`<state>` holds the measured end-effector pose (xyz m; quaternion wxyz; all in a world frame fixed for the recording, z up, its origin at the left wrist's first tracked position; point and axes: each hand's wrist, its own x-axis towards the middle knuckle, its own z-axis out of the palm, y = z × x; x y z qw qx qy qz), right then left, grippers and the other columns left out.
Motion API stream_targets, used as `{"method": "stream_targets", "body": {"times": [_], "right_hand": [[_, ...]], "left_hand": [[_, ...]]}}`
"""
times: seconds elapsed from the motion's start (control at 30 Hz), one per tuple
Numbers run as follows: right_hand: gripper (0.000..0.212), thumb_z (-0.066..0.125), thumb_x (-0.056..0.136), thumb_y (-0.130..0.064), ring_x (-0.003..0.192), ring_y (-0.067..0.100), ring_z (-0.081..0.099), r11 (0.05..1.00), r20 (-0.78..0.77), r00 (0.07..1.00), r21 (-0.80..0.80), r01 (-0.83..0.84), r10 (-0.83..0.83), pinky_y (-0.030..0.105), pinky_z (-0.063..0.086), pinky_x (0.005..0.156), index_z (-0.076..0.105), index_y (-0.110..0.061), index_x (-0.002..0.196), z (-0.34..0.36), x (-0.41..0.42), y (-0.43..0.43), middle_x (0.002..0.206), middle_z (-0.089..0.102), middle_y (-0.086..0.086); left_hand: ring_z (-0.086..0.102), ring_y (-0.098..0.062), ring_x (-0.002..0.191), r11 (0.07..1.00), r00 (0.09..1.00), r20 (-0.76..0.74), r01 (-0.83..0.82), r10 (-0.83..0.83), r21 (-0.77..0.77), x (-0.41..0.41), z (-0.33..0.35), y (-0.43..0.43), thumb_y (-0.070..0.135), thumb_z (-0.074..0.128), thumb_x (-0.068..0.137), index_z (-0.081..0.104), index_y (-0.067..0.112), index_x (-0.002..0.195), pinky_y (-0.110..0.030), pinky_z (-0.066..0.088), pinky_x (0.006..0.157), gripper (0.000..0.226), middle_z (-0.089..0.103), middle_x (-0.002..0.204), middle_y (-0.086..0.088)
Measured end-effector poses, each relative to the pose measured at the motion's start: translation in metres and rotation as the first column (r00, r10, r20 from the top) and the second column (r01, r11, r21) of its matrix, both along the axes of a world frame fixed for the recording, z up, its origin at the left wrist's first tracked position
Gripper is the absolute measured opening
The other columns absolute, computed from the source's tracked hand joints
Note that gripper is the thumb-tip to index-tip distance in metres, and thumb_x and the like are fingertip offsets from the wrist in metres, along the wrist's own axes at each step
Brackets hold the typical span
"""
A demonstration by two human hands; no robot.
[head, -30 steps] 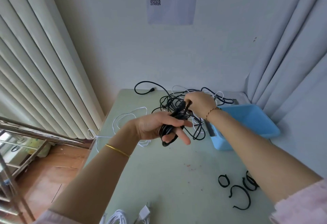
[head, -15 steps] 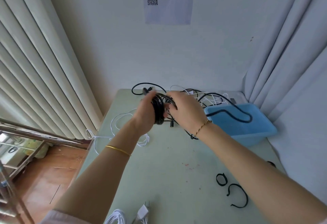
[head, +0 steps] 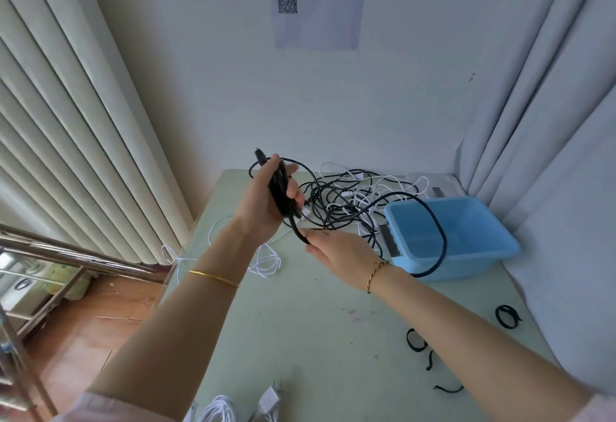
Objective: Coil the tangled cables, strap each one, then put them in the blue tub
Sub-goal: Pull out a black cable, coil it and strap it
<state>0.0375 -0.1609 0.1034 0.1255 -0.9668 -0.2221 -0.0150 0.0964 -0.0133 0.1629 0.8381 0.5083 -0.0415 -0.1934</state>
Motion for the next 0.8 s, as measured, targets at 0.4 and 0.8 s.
{"method": "stream_targets", "body": {"times": [0.4, 0.8], "right_hand": [[0.029, 0.044, 0.096, -0.029, 0.072, 0.02, 0.052, 0.972, -0.191, 0.965, -0.182, 0.146, -0.181, 0.031, 0.037, 0.063, 0.05, -0.013, 0.073, 0.027, 0.04, -0.057, 0.076, 0.05, 0.0], [0.013, 0.05, 0.09, -0.021, 0.076, 0.023, 0.057, 0.914, 0.177, 0.935, -0.217, 0.343, -0.309, 0.027, 0.03, 0.06, 0.058, -0.018, 0.081, 0.062, 0.044, -0.042, 0.082, 0.062, 0.0]], "left_hand": [[0.039, -0.014, 0.034, 0.733, 0.749, -0.025, 0.655, -0.663, 0.186, -0.009, 0.011, 0.011, 0.033, 0.035, 0.087, 0.047, -0.007, 0.128, -0.026, 0.041, 0.052, 0.059, 0.038, 0.036, 0.004], [0.049, -0.016, 0.047, 0.574, 0.726, -0.192, 0.652, -0.66, 0.494, -0.024, -0.006, -0.007, 0.051, 0.044, 0.084, 0.041, 0.003, 0.131, -0.03, 0.037, 0.053, 0.067, 0.073, 0.091, -0.013]]}}
